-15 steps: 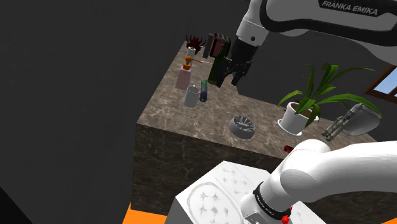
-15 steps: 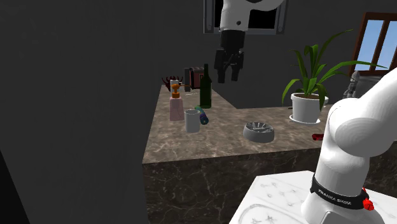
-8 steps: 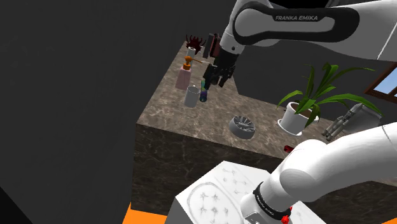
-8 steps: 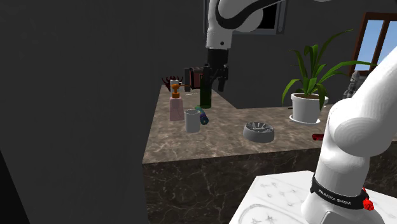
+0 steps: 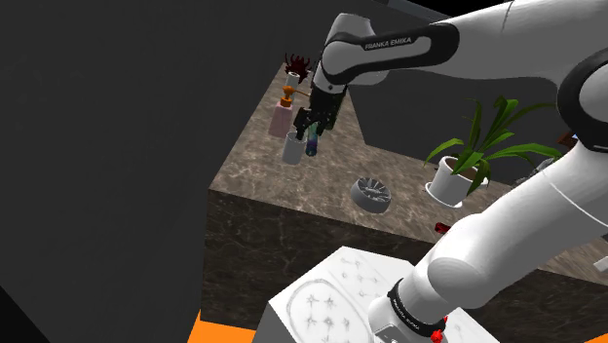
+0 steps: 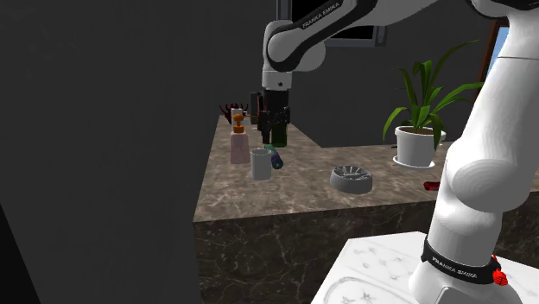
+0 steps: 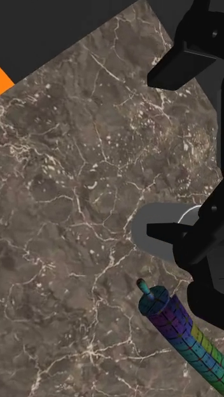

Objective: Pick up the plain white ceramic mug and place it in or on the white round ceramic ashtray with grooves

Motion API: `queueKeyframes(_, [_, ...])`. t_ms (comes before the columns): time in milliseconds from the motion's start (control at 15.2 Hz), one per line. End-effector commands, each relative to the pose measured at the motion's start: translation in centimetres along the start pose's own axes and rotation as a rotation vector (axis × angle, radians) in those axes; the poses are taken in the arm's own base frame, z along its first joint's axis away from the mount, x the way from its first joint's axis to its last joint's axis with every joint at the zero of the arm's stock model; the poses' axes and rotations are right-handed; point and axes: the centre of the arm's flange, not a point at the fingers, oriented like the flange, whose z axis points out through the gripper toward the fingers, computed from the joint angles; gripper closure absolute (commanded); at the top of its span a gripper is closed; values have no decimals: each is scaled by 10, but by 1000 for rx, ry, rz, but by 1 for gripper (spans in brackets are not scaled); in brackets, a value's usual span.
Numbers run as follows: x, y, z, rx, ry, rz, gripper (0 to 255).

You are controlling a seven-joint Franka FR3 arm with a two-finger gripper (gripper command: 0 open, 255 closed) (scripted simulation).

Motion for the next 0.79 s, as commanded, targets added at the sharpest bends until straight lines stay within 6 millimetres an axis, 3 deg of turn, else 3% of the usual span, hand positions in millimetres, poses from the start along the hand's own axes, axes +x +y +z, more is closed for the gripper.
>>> queueKeyframes(0, [22,8,13,-5,1,-13,0])
queueKeyframes(528, [100,32,75,-21,1,-61,0])
queueKeyframes(726, [100,33,91,-21,1,-61,0])
